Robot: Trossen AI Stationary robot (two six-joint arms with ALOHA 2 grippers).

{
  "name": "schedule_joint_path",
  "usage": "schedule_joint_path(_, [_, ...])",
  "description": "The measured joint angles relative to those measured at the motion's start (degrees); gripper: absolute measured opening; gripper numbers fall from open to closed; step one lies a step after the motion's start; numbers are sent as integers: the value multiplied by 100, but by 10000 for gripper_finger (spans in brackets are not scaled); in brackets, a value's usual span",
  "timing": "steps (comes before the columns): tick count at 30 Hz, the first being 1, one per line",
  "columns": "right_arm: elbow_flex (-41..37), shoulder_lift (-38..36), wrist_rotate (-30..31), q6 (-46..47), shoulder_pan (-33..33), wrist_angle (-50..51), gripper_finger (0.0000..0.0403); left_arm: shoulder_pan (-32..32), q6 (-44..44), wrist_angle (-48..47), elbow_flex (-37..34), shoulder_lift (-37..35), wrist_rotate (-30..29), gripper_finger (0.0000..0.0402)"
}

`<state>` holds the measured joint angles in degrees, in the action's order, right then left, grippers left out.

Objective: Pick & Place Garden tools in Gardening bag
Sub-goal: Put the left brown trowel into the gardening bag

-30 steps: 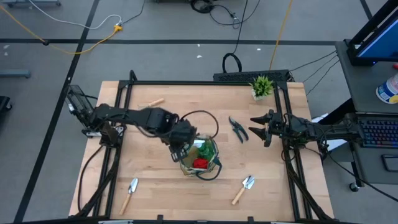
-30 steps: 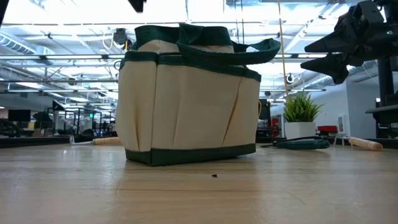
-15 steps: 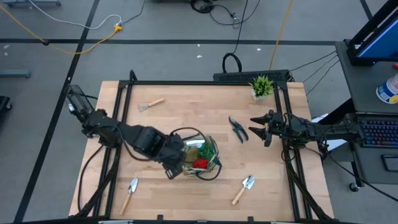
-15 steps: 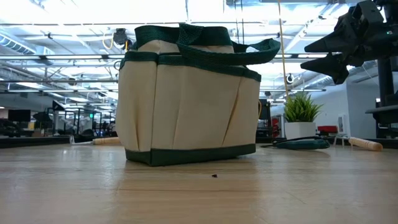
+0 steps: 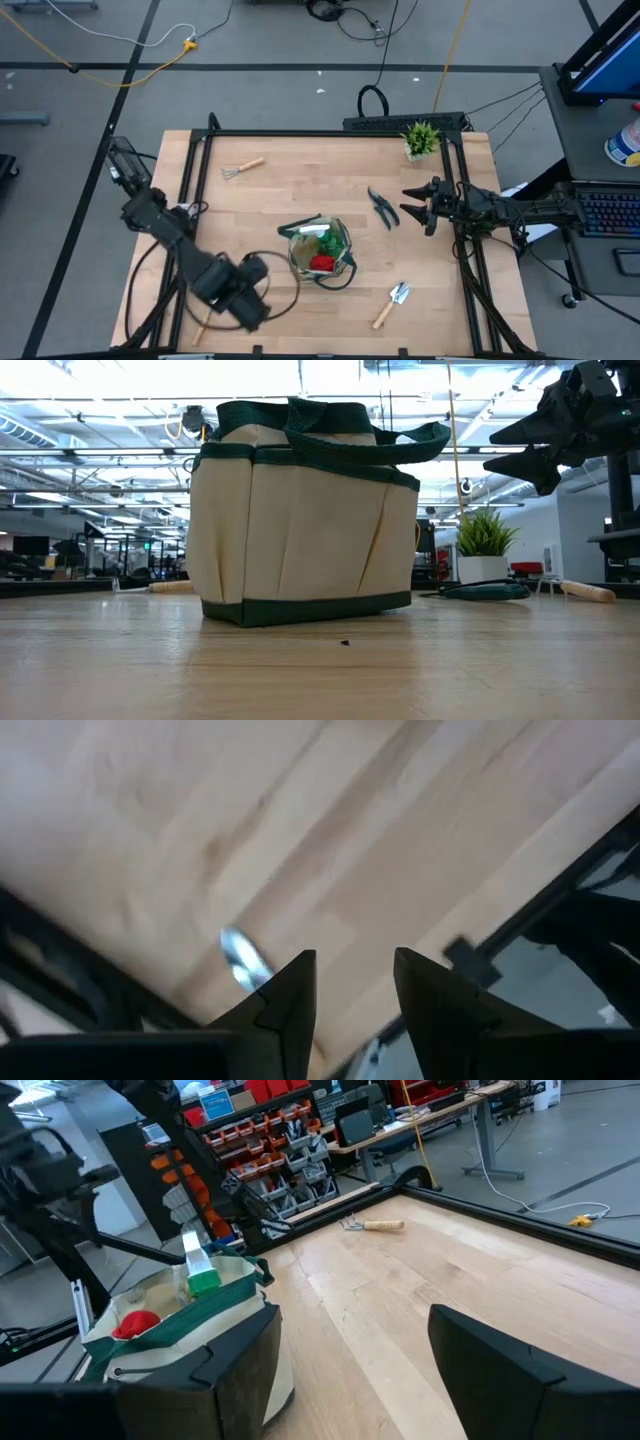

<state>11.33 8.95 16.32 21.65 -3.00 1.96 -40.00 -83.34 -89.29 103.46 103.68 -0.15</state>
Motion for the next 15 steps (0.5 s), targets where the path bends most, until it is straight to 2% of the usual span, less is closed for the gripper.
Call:
schedule_joint_path(9, [0, 0, 0, 0, -1, 0, 249, -852, -1713, 362, -518, 4, 106, 143])
schedule_joint_path(15, [0, 0, 0, 0, -1, 0, 249, -1250, -2623, 641, -1039, 4, 385, 143])
